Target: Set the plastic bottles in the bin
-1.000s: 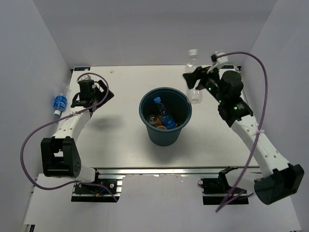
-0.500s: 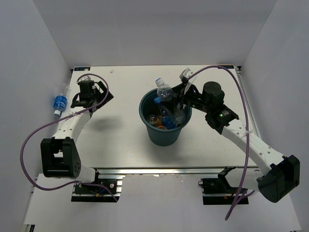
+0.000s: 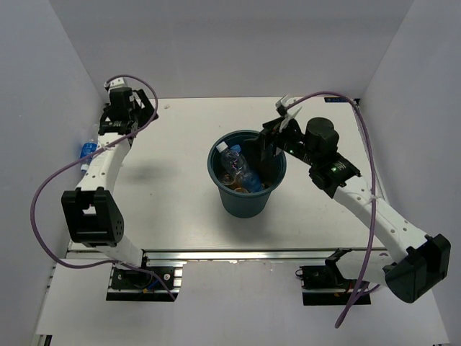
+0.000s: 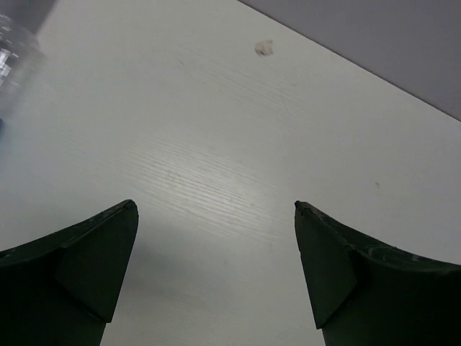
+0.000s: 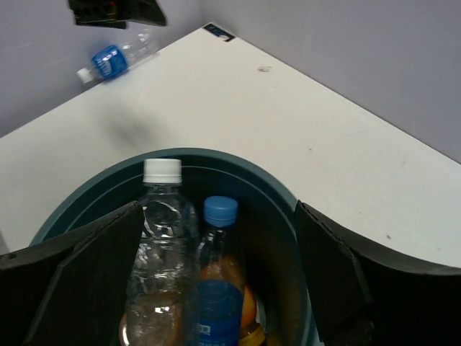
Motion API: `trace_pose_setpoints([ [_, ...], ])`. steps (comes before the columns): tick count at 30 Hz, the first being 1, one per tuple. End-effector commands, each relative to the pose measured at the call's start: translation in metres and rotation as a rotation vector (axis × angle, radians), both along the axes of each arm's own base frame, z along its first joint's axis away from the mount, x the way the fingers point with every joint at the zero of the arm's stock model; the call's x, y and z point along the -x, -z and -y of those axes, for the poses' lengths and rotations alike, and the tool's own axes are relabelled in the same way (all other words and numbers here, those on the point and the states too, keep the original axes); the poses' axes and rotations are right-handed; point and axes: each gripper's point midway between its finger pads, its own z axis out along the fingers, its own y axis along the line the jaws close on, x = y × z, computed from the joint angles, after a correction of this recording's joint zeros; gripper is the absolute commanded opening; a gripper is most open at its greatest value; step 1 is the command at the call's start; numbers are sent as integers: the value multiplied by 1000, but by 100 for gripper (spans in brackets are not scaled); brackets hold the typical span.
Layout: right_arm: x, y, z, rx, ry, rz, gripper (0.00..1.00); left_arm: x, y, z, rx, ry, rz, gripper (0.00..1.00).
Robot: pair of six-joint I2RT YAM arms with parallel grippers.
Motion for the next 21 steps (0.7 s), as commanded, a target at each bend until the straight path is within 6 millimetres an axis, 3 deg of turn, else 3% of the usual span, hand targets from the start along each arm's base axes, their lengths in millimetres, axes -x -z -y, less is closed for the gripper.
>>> trace_pose_setpoints([
  [1,-14,-37,30,-80,152,23,89,-7,-3,-52,-195,-75,-49,98],
  [4,-19,-39,62,-136,187,-15,89,-2,0,-94,-318,-159,-120,98],
  [5,-27,-43,85,-153,237,-6,89,1,8,-115,-367,-199,-154,98],
  [6,-29,-32,95,-153,250,-27,89,4,11,-128,-397,-241,-168,98],
  [7,-38,-30,117,-166,317,-30,89,9,12,-148,-447,-335,-189,98],
  [10,-46,-15,152,-174,433,-35,89,9,46,-178,-521,-433,-318,98],
  [11,-45,-15,159,-183,451,-33,89,2,42,-183,-539,-458,-325,98],
  [12,-45,-11,162,-182,459,-35,89,0,68,-190,-572,-480,-399,98],
  [14,-47,-6,174,-185,494,-39,89,2,67,-207,-652,-562,-443,98],
  [16,-49,1,182,-180,520,-53,89,0,82,-219,-665,-563,-470,98],
  [21,-53,8,191,-185,543,-84,89,-15,99,-224,-678,-459,-435,98],
])
